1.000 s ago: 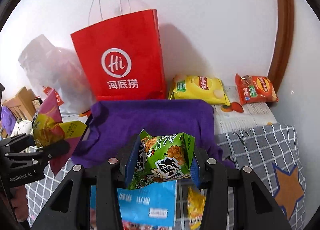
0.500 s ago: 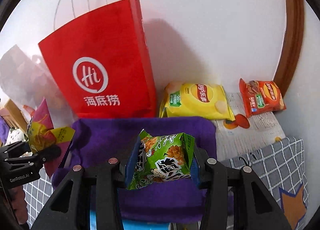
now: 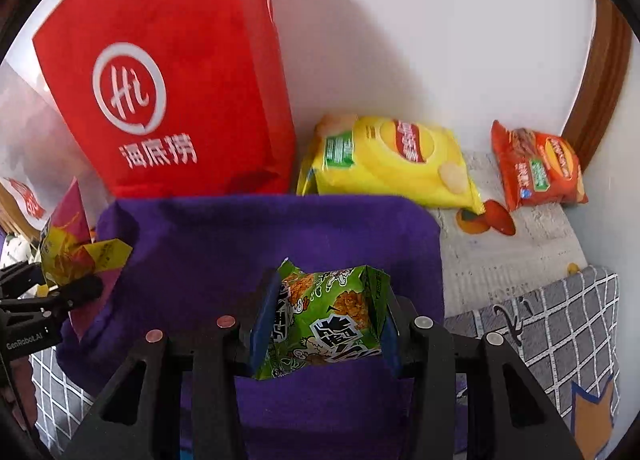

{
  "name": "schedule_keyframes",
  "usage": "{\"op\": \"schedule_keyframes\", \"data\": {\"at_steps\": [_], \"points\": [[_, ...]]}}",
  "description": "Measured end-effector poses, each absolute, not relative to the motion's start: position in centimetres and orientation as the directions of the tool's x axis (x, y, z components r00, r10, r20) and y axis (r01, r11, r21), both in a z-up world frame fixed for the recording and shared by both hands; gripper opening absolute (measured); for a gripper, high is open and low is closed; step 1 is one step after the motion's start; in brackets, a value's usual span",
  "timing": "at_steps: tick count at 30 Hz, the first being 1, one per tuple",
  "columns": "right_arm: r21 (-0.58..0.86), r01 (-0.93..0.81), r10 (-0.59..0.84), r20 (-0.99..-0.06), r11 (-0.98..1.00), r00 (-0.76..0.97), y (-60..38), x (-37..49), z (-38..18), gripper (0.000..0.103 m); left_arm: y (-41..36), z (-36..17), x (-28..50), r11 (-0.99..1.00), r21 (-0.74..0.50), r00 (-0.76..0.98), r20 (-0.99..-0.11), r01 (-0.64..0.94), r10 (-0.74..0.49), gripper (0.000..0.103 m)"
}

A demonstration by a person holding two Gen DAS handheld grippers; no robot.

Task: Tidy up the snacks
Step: 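Carry both bags onto the purple towel while the right tool opens, releasing the green bag, then lower the pink-and-yellow bag onto the purple towel and open the left tool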

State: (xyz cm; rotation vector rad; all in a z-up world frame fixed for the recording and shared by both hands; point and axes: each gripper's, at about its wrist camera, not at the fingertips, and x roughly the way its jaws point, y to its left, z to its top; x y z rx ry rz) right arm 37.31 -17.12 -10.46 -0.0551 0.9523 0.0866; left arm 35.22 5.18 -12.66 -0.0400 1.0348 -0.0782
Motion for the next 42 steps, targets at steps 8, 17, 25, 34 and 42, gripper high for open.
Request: {"op": "schedule_keyframes", "data": {"at_steps": [8,17,25,34,42], "points": [[-0.018,-0.115,0.046,-0.846,0.993,0.532,-16.8,37.5,-11.5,0.045,4.7,-13.7,35.7,0.997,-0.064,0.472,-0.878,0.047,-0.079,0.062],[-0.078,-0.122,-0.005,-0.859,0.989,0.511,-16.1,37.1,-11.5,0.046,4.0,-14.1,36.0,0.997,-0.056,0.459,-0.885,0.057,-0.076,0.062],[-0.092,-0.113,-0.025,-0.872,0.989,0.490,-16.4,37.2,-11.7,0.046,3.9,-14.3,35.9,0.996,-0.061,0.451,-0.889,0.065,-0.084,0.062],[-0.084,-0.110,-0.022,-0.881,0.990,0.473,-16.4,37.5,-12.0,0.047,3.7,-14.6,36.0,0.995,-0.067,0.431,-0.898,0.080,-0.095,0.062],[-0.077,-0.124,-0.002,-0.858,0.989,0.513,-16.1,36.9,-10.9,0.066,2.8,-14.6,36.1,0.993,-0.053,0.426,-0.900,0.102,-0.092,0.066]]}}
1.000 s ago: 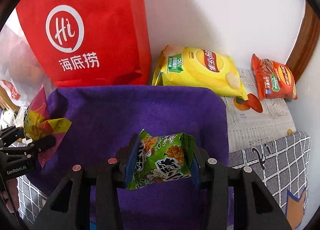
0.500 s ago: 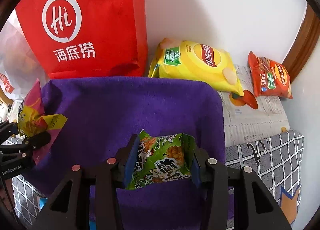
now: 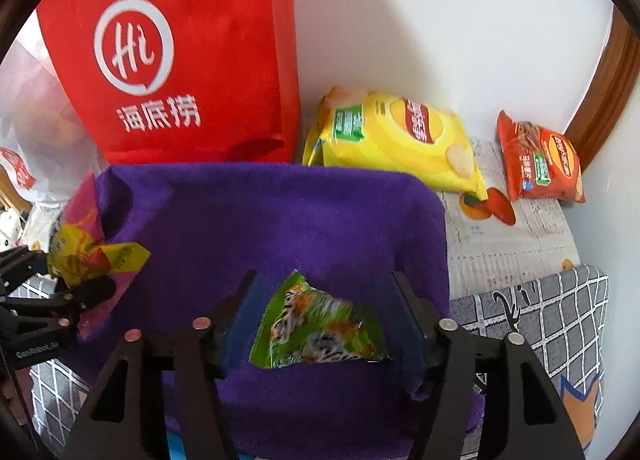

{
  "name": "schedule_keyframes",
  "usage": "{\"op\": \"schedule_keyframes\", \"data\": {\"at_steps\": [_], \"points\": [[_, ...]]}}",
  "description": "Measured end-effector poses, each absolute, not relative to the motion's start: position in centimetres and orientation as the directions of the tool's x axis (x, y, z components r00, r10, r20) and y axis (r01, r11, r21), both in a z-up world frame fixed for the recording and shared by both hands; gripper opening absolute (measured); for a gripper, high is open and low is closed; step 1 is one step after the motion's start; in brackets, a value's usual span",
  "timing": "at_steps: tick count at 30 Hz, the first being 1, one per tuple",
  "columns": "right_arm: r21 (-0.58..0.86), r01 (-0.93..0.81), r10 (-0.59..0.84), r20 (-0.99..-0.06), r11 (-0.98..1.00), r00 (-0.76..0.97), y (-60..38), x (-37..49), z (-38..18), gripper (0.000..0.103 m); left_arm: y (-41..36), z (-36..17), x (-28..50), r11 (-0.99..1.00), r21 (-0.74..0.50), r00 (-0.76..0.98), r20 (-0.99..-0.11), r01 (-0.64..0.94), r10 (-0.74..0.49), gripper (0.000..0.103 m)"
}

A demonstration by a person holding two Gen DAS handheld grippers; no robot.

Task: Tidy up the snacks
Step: 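Lower the pink-and-yellow bag onto the purple towel and open the left tool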

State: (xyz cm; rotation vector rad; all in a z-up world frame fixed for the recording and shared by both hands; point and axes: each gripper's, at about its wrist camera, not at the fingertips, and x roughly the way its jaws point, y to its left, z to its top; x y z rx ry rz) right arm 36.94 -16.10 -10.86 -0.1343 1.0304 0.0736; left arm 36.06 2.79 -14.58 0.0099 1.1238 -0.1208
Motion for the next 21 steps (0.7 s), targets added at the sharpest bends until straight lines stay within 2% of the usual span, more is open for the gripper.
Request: {"op": "schedule_keyframes", "data": {"at_steps": [5,14,17,21], "points": [[-0.060,-0.132,0.021,-0.839,0.989,0.544,-16.1,36.6,-9.7,0.073,2.5,-14.0,35.9,0.993,-0.045,0.454,-0.887,0.112,-0.091,0.084],[-0.029,-0.099,0.031,-0.829,0.995,0.559,-16.3,36.0,-7.8,0.074,2.9,-11.6,35.2,0.995,-0.046,0.508,-0.857,0.090,-0.085,0.084],[-0.018,-0.062,0.021,-0.815,0.998,0.579,-16.8,35.1,-6.8,0.077,3.3,-10.7,34.7,0.996,-0.051,0.530,-0.844,0.074,-0.082,0.084],[-0.085,-0.020,-0.058,-0.817,0.996,0.574,-17.2,33.8,-5.5,0.079,3.5,-9.7,34.0,0.996,-0.048,0.534,-0.842,0.070,-0.078,0.084]]}}
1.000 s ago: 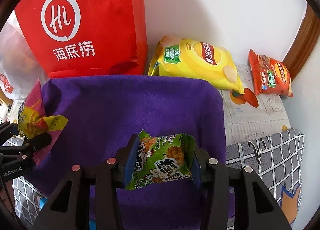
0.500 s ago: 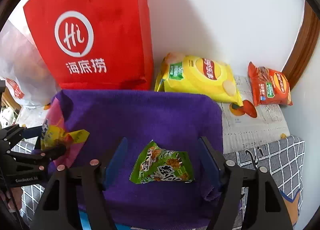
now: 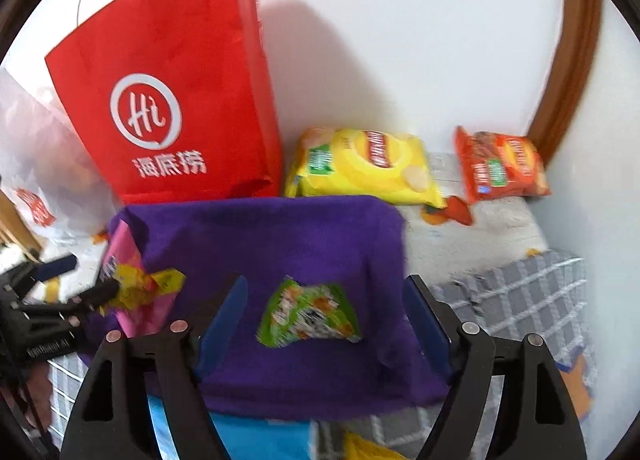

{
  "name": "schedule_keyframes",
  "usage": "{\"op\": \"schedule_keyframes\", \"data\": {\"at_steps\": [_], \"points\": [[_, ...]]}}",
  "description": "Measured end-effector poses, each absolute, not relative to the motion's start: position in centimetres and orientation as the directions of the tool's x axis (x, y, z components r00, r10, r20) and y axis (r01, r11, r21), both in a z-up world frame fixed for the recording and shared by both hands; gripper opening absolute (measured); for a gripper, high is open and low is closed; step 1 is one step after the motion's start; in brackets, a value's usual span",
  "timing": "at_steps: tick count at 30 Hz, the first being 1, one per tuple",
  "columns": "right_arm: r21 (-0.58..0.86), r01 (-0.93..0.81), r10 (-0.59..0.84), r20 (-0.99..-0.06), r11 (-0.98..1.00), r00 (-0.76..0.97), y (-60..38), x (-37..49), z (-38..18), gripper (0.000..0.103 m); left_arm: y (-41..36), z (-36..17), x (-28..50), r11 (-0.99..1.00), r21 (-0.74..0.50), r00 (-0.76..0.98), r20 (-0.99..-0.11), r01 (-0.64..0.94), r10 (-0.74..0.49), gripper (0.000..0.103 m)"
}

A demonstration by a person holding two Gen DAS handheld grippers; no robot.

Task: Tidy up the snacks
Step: 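Lower the pink-and-yellow bag onto the purple towel and open the left tool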

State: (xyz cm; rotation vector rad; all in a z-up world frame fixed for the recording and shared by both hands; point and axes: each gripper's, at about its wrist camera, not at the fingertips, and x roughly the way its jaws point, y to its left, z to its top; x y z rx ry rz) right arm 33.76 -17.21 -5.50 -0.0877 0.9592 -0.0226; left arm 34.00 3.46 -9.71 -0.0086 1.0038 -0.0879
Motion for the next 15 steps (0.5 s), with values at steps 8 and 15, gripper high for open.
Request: {"op": "schedule_keyframes", "data": {"at_steps": [8,15], "points": [[-0.118,0.025,-0.108,-0.771,0.993,0.628,-19.5,29.3,-2.6,0.079,1.8,-6.5,31.4,0.992,-0.003,0.607,-0.791,0.128,-0.081,0.084],[-0.139,0.033,-0.126,-0.742,0.990,0.659,-20.9,24.8,-1.2,0.079,0.0,-4.1,28.0,0.985,0.065,0.661,-0.748,0.161,-0.059,0.084]]}}
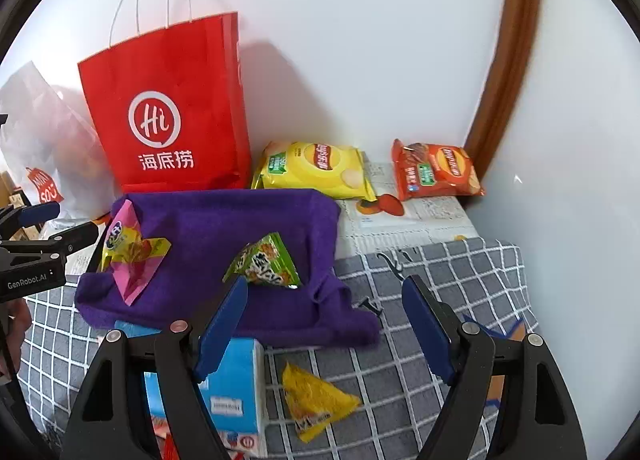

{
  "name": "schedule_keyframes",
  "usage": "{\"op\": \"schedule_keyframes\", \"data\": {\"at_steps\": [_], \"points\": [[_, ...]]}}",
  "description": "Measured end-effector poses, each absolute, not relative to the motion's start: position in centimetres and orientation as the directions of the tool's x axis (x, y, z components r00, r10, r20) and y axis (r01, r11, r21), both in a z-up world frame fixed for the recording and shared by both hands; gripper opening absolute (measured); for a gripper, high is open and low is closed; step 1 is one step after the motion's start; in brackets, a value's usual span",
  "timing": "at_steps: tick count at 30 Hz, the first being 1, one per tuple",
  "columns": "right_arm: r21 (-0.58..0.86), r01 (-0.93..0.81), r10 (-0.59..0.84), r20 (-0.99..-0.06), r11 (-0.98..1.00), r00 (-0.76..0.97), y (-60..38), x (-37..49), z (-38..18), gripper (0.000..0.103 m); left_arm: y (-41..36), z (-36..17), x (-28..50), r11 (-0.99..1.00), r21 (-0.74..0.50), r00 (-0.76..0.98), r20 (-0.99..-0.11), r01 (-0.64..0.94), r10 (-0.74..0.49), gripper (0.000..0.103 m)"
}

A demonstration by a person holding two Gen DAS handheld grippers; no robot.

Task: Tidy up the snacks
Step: 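Lower the pink-and-yellow bag onto the purple towel and open the left tool, then grasp a pink wrapped snack with the left tool while the right tool grasps the yellow triangular bag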

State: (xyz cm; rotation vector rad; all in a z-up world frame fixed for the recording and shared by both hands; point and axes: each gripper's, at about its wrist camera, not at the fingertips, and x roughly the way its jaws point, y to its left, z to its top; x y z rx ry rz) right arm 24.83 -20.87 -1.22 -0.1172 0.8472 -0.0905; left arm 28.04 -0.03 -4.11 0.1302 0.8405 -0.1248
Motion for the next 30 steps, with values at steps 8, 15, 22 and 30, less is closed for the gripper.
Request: {"op": "schedule_keyframes", "data": {"at_steps": [8,15,22,30], "points": [[-0.106,0.054,-0.115,-0.735,0.993,0.669,-21.8,20.4,-0.4,0.079,0.7,-2.9,23.1,0.990,0.047,0.686,-0.725,0.133,-0.057,0.084],[-0.033,0.068,-0.070,-0.749,0.997,0.659,-23.0,17.1,0.0,0.080,1.0,-3.5,18.9,0.990,0.017,0.652,-0.753,0.143,-0.081,0.084],[-0.029,0.073,-0.071,-0.728,0.997,0.682,-23.7,14.3,-0.8,0.080,1.2,-4.0,14.7,0.994,0.025,0.671,-0.740,0.108,-0.054,0.084],[-0.040,0.068,-0.077,-0.680,0.997,0.729,-25.6,11.9,-1.7,0.080,2.7,-6.6,12.8,0.999,-0.045,0.635,-0.771,0.020,-0.047,0.084]]}}
